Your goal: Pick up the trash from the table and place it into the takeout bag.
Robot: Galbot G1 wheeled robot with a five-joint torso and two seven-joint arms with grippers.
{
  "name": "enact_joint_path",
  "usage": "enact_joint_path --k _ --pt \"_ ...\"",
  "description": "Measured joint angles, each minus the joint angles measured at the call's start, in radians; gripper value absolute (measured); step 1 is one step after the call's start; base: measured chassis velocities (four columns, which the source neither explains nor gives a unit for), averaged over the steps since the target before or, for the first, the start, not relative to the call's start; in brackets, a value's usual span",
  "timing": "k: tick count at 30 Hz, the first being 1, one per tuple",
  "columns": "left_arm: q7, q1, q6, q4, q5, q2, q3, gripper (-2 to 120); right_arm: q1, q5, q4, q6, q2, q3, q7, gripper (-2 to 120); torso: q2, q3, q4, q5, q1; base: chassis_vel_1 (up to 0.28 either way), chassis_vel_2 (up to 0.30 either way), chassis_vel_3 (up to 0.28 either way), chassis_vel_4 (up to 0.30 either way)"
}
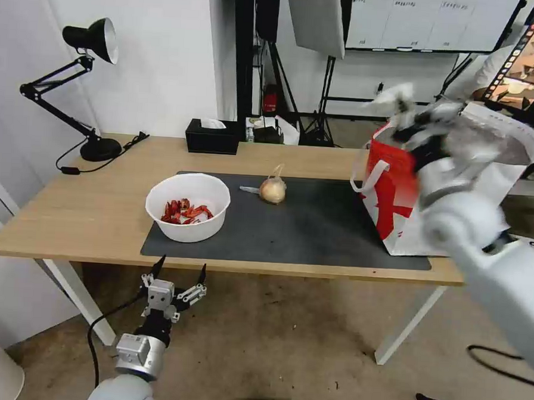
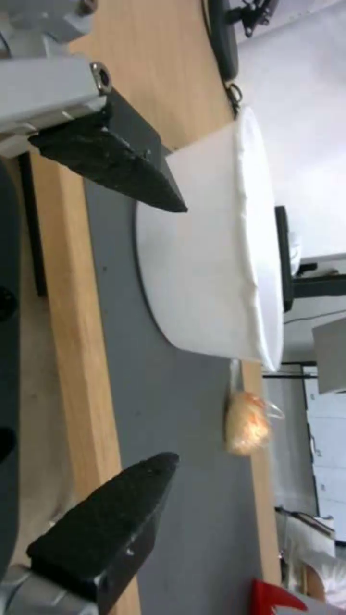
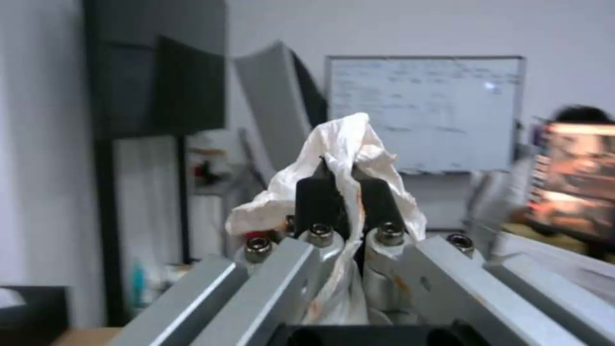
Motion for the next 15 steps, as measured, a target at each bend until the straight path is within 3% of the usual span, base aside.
enact_joint_path --k 10,12,14,15 --pt "0.003 0.014 0.001 -0.029 0.008 -0.001 0.003 100 0.031 0.080 -0.093 -0.108 -0.032 -0.004 0.047 0 0.000 0.000 0.0003 0.0001 0.000 0.000 0.000 0.000 0.000" --pt "0.004 0.019 0.002 -0.033 0.008 0.001 0.000 100 0.030 0.077 -0.093 -0.223 -0.046 -0.005 0.056 0 0.000 0.000 0.0003 -0.0001 0.000 0.000 0.000 0.000 0.000" --pt "0.004 0.021 0.009 -0.034 0.011 0.003 -0.006 100 0.042 0.077 -0.084 -0.399 -0.062 -0.008 0.059 0 0.000 0.000 0.0001 0.0000 0.000 0.000 0.000 0.000 0.000" --pt "0.004 0.021 0.009 -0.034 0.011 0.003 -0.006 100 0.042 0.077 -0.084 -0.399 -0.062 -0.008 0.059 0 0.000 0.000 0.0001 0.0000 0.000 0.000 0.000 0.000 0.000"
